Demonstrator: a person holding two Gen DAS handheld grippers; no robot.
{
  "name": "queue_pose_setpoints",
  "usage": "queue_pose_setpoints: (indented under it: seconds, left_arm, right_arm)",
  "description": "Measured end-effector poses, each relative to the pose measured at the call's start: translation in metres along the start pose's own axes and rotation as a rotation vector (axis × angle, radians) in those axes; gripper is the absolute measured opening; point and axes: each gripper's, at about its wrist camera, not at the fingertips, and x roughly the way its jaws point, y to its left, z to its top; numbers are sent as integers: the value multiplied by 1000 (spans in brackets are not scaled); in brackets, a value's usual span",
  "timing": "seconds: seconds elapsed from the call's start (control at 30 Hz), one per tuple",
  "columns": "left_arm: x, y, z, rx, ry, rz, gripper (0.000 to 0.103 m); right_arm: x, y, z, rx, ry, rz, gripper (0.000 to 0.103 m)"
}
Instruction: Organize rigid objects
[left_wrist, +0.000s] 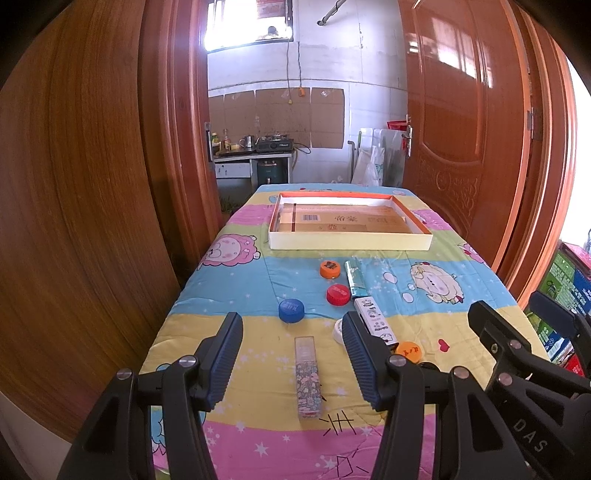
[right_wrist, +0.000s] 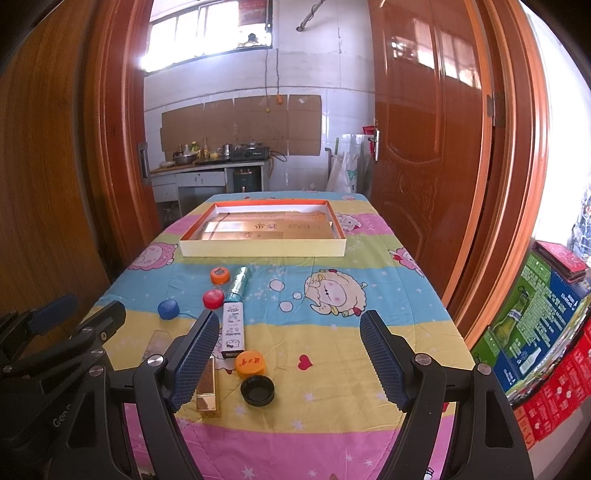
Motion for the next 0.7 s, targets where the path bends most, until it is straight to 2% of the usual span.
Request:
queue_pose_setpoints:
  seconds: [0.4,0.7]
  left_arm:
    - [6,6,1,-4,20,-3,56]
    - [30,32,0,-46,85,-12,56]
  right_arm:
    - [7,0,-2,0,13,2,80]
    - [28,-21,-14,38,58,-5,80]
